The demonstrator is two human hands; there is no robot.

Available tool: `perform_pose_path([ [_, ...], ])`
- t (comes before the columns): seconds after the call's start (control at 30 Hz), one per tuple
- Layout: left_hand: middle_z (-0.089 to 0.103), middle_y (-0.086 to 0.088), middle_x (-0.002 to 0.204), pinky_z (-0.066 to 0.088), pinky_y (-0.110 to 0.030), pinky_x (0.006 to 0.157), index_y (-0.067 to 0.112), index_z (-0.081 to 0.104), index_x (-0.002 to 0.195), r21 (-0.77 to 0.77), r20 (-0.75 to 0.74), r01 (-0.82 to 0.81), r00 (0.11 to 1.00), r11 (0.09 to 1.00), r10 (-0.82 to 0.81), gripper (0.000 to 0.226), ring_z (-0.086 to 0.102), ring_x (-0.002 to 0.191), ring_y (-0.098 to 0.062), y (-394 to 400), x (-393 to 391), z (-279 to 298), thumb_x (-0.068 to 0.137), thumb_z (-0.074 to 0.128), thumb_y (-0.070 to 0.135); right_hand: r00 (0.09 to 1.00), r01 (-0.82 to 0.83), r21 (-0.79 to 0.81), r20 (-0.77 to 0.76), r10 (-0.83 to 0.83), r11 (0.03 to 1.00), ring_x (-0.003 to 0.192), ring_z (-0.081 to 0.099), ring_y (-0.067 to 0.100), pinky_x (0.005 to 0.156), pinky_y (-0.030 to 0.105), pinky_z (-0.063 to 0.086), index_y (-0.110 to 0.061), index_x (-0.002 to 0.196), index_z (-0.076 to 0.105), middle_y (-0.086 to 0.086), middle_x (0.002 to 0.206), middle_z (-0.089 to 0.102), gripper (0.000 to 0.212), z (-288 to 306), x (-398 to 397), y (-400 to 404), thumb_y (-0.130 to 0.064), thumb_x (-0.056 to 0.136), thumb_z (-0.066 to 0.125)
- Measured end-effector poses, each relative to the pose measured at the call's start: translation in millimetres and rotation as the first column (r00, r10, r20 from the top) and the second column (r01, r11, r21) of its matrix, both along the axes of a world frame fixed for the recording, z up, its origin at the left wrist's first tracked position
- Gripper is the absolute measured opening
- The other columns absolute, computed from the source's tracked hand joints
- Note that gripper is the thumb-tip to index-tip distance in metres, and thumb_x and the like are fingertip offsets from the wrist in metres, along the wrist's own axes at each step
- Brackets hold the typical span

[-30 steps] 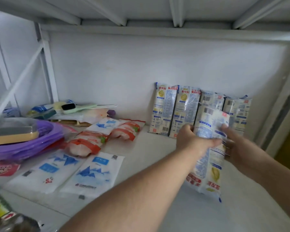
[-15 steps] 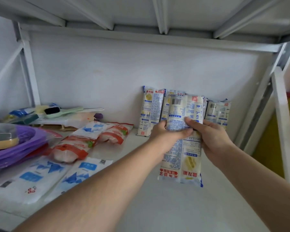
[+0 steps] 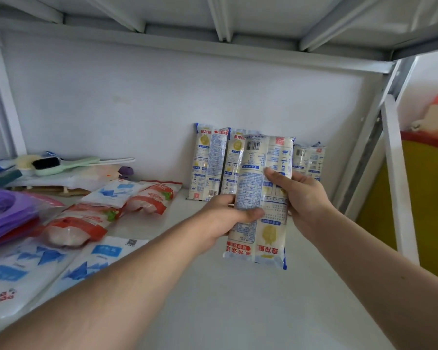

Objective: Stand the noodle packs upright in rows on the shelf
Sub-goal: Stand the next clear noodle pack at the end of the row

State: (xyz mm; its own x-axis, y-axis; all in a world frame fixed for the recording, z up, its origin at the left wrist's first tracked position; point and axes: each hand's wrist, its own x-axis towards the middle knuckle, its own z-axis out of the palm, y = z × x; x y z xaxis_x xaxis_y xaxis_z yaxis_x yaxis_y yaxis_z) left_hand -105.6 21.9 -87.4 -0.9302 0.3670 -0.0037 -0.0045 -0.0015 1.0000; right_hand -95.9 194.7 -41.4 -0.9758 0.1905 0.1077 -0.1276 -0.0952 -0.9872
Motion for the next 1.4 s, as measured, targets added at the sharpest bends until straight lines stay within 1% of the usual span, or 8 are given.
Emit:
perform_pose_path([
  [0.3, 0.079, 0.004, 0.101, 0.053, -0.044, 0.100, 0.018, 0.074, 0.110, -0.078, -0.078, -0.075, 0.995, 0.994, 0.069, 0.054, 0.074, 0.099, -0.019, 0.9, -6.5, -0.6, 0.061, 0.091, 0.034, 0.999, -0.006, -0.069, 0.037, 0.009, 0.998, 0.095, 0.079, 0.026, 0.090, 0.047, 0.063, -0.003, 0.116, 0.072, 0.008, 0.104, 0.082, 0.041, -4.4, 1.8, 5.9, -0.023, 0.082, 0.085],
  [0.53, 0.079, 0.007, 0.099, 0.053, -0.042, 0.099, 0.020, 0.074, 0.108, -0.111, -0.093, -0.123, 0.989, 0.986, 0.113, 0.040, 0.073, 0.098, -0.015, 5.4, 1.0, 1.6, 0.071, 0.089, 0.027, 0.999, -0.025, -0.058, 0.030, 0.026, 0.998, 0.091, 0.080, 0.021, 0.082, 0.040, 0.064, -0.004, 0.114, 0.073, 0.006, 0.101, 0.082, 0.036, -6.8, 3.9, 9.3, -0.022, 0.085, 0.083],
  [0.7, 0.079, 0.007, 0.096, 0.055, -0.043, 0.096, 0.022, 0.074, 0.102, -0.094, -0.110, -0.166, 0.982, 0.982, 0.156, 0.031, 0.074, 0.094, -0.015, 14.3, 4.7, -0.5, 0.074, 0.087, 0.023, 1.000, -0.030, -0.037, 0.006, 0.030, 0.999, 0.093, 0.080, 0.024, 0.088, 0.046, 0.063, -0.006, 0.114, 0.073, 0.006, 0.102, 0.082, 0.034, -7.9, 2.7, 13.1, -0.024, 0.086, 0.082],
  [0.93, 0.079, 0.003, 0.090, 0.060, -0.039, 0.084, 0.020, 0.075, 0.102, -0.003, -0.149, -0.267, 0.953, 0.964, 0.263, 0.028, 0.076, 0.084, -0.017, 46.2, 3.1, -5.0, 0.076, 0.085, 0.021, 0.998, -0.042, -0.035, -0.056, 0.040, 0.998, 0.097, 0.079, 0.027, 0.090, 0.050, 0.062, -0.012, 0.116, 0.072, 0.007, 0.106, 0.082, 0.035, -23.0, -2.2, 27.6, -0.031, 0.088, 0.080],
  [1.03, 0.079, 0.003, 0.088, 0.059, -0.032, 0.073, 0.020, 0.074, 0.103, 0.007, -0.163, -0.295, 0.942, 0.956, 0.292, 0.027, 0.075, 0.079, -0.015, 65.2, 0.4, -5.3, 0.078, 0.084, 0.023, 0.999, -0.004, -0.007, -0.054, 0.004, 1.000, 0.098, 0.079, 0.029, 0.092, 0.054, 0.060, -0.017, 0.114, 0.073, 0.006, 0.106, 0.081, 0.030, -37.3, -6.7, 39.6, -0.033, 0.089, 0.079],
  [1.13, 0.078, 0.004, 0.088, 0.052, -0.020, 0.059, 0.021, 0.073, 0.101, 0.017, -0.184, -0.291, 0.940, 0.957, 0.289, 0.023, 0.074, 0.071, -0.006, 87.0, -5.6, -7.0, 0.080, 0.082, 0.023, 0.995, 0.066, -0.018, -0.074, -0.067, 0.998, 0.100, 0.078, 0.029, 0.094, 0.056, 0.059, -0.025, 0.103, 0.076, 0.003, 0.104, 0.082, 0.017, -44.3, -11.5, 55.5, -0.032, 0.088, 0.080],
  [1.2, 0.078, 0.003, 0.092, 0.053, -0.022, 0.062, 0.022, 0.072, 0.103, 0.002, -0.211, -0.284, 0.937, 0.959, 0.278, 0.025, 0.074, 0.076, -0.008, 102.7, -10.4, -8.5, 0.081, 0.082, 0.027, 0.991, 0.108, -0.057, -0.078, -0.112, 0.992, 0.099, 0.078, 0.030, 0.091, 0.056, 0.060, -0.024, 0.099, 0.076, 0.003, 0.103, 0.082, 0.013, -45.1, -14.8, 68.7, -0.027, 0.088, 0.080],
  [1.4, 0.071, 0.007, 0.105, 0.056, -0.030, 0.073, 0.025, 0.061, 0.117, -0.082, -0.412, -0.332, 0.870, 0.940, 0.271, 0.039, 0.069, 0.090, -0.012, 154.1, -35.7, -18.4, 0.082, 0.079, 0.032, 0.980, 0.162, -0.094, -0.098, -0.171, 0.982, 0.097, 0.078, 0.034, 0.089, 0.060, 0.060, -0.012, 0.115, 0.072, 0.010, 0.106, 0.081, 0.028, -46.8, -38.1, 115.5, -0.023, 0.089, 0.079],
])
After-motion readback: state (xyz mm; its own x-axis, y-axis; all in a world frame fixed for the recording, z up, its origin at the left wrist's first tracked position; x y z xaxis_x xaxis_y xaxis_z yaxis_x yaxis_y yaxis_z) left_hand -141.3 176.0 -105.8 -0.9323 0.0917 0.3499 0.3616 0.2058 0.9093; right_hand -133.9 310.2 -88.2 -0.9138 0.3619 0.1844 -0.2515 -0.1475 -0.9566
